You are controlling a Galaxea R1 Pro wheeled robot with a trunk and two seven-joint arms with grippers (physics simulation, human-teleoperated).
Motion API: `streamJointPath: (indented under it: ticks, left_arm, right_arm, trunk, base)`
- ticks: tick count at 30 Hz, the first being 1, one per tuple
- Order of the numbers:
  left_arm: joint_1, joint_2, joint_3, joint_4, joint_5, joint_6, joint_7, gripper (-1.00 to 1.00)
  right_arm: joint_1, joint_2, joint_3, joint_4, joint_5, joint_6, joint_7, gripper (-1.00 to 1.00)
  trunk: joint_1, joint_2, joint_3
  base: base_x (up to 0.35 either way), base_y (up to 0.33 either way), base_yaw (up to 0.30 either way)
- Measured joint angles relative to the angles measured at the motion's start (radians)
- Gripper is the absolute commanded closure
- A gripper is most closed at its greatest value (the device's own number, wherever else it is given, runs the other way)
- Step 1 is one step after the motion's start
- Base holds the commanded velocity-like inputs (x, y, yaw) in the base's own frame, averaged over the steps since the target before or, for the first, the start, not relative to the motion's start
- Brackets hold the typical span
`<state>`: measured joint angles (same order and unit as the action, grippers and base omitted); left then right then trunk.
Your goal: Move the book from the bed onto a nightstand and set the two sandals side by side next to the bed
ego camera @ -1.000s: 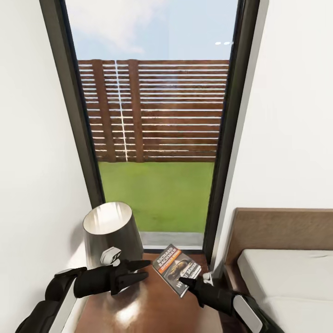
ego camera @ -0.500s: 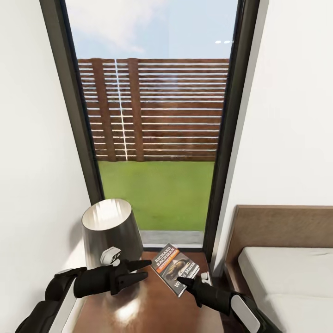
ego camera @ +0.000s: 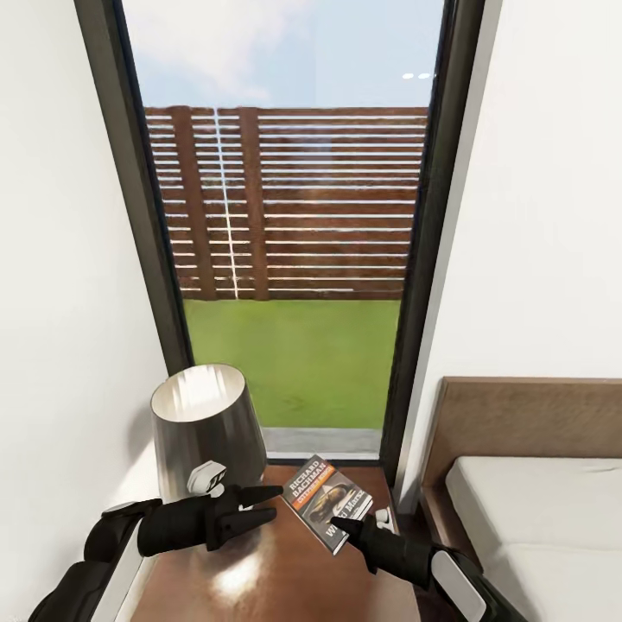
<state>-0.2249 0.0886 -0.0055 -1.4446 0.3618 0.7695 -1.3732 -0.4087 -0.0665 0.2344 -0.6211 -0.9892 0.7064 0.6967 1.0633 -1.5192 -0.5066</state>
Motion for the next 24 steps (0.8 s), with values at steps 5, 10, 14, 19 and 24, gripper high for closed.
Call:
streamJointPath:
  ticks: [5, 10, 14, 19, 24]
  left_arm:
    - [0.0, 0.0, 0.0, 0.0, 0.0, 0.001, 0.0, -1.0]
    - [0.0, 0.0, 0.0, 0.0, 0.0, 0.0, 0.0, -1.0]
    - [0.0, 0.0, -0.001, 0.001, 0.0, 0.0, 0.001, -1.0]
    - [0.0, 0.0, -0.001, 0.004, 0.0, 0.0, 0.001, -1.0]
    - [0.0, -0.001, -0.001, 0.025, -0.002, -0.001, 0.001, -1.0]
  right_arm:
    - [0.0, 0.0, 0.0, 0.0, 0.0, 0.0, 0.0, 1.0]
    - [0.0, 0.0, 0.0, 0.0, 0.0, 0.0, 0.0, 1.0]
    - [0.0, 0.0, 0.0, 0.0, 0.0, 0.0, -0.001, 1.0]
    - [0.0, 0.0, 0.0, 0.0, 0.0, 0.0, 0.0, 1.0]
    - [0.0, 0.0, 0.0, 0.0, 0.0, 0.001, 0.0, 1.0]
  trunk:
    - [0.019, -0.035, -0.016]
    - [0.038, -0.07, -0.031]
    - [0.054, -0.098, -0.044]
    - [0.073, -0.133, -0.06]
    - [0.092, -0.168, -0.075]
  base:
    - [0.0, 0.0, 0.0]
    - [0.0, 0.0, 0.0]
    - [0.0, 0.0, 0.0]
    - [0.0, 0.0, 0.0]
    - [0.0, 0.0, 0.0]
